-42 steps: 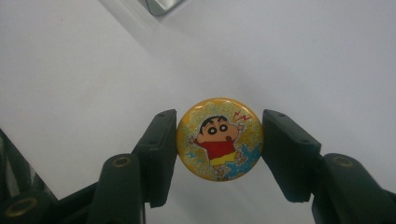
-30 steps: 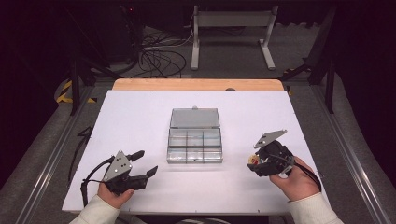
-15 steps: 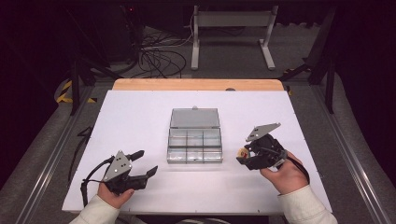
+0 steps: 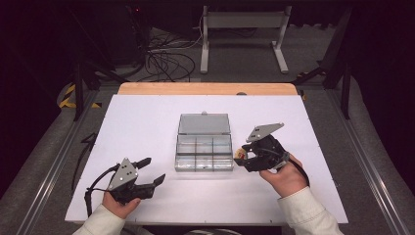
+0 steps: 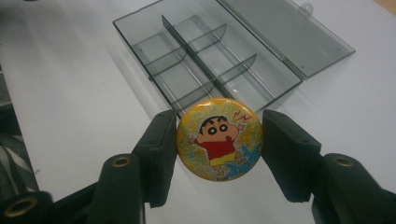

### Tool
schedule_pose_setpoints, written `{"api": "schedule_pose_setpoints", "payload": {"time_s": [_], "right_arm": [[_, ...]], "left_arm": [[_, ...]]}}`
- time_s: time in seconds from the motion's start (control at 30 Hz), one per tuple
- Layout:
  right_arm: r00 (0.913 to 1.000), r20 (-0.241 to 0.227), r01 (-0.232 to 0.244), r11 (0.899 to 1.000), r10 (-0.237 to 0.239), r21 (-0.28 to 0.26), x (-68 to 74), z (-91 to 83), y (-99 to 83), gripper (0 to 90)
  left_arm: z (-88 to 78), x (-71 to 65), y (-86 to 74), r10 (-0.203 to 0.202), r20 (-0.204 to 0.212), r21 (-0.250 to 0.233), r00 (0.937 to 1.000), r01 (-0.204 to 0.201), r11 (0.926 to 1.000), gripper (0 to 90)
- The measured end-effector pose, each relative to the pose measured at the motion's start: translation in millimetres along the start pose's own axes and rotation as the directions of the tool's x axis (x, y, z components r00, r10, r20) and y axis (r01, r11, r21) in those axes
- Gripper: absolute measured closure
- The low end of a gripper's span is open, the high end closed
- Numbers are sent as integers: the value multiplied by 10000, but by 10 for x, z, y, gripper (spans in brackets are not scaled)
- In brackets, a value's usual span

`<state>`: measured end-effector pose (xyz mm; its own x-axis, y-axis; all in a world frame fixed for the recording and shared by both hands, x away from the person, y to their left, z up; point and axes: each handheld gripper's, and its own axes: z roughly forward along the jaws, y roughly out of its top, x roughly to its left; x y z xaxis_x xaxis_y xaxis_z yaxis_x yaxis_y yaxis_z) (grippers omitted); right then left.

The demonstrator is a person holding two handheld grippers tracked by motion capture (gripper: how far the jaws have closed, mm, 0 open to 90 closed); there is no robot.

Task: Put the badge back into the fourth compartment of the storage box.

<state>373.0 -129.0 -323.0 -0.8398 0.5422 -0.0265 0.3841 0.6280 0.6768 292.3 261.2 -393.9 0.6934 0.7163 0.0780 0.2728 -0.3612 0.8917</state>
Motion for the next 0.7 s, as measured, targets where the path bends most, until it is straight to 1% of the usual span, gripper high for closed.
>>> {"api": "schedule_pose_setpoints", "payload": {"time_s": [0.33,0.57,0.7], "right_arm": [[9989,-353,287,9989,-300,-376,103,149,179,473],[9963,-590,595,9970,-623,-487,181,303,303,473],[9949,-756,623,9967,-661,-518,214,396,352,473]], "left_arm": [[4,3,-3,4,-20,-6,10000,-4,10000,287],[3,3,-4,35,-24,2,10000,-35,10000,287],[3,3,-4,44,-28,-2,10000,-44,10000,287]]}}
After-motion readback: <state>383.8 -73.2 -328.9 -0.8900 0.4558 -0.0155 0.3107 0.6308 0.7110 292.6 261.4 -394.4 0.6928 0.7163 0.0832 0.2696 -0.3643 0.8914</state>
